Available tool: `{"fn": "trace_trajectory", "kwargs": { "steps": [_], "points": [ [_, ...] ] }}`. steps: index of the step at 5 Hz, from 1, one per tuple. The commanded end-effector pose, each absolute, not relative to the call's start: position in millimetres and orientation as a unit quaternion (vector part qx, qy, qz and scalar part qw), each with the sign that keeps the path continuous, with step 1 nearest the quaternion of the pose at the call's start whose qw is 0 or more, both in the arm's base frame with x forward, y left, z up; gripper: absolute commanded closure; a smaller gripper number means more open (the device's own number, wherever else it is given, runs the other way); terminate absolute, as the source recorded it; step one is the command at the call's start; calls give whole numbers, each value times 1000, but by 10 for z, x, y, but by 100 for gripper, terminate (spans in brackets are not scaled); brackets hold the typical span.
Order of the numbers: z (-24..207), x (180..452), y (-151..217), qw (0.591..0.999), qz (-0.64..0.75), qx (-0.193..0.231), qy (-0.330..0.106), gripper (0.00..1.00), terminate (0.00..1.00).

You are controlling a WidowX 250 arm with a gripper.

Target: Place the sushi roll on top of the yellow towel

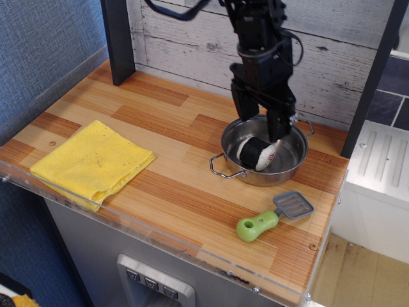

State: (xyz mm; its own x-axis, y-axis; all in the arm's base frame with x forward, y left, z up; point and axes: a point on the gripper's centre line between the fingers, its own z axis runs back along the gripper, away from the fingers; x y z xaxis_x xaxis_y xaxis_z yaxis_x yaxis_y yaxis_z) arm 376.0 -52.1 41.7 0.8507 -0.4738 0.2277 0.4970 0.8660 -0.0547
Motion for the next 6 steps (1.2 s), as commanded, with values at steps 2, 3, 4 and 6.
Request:
{"fn": "trace_trajectory", "kwargs": {
  "steps": [2, 3, 4, 6],
  "points": [
    [361, 3554, -656, 955, -283, -37, -81, 0, 0],
    [284, 3473, -627, 956, -284, -35, -60, 0, 0],
    [267, 3458, -624, 955, -291, -32, -50, 0, 0],
    [275, 3464, -597, 956, -287, -34, -51, 100, 0]
  ]
}}
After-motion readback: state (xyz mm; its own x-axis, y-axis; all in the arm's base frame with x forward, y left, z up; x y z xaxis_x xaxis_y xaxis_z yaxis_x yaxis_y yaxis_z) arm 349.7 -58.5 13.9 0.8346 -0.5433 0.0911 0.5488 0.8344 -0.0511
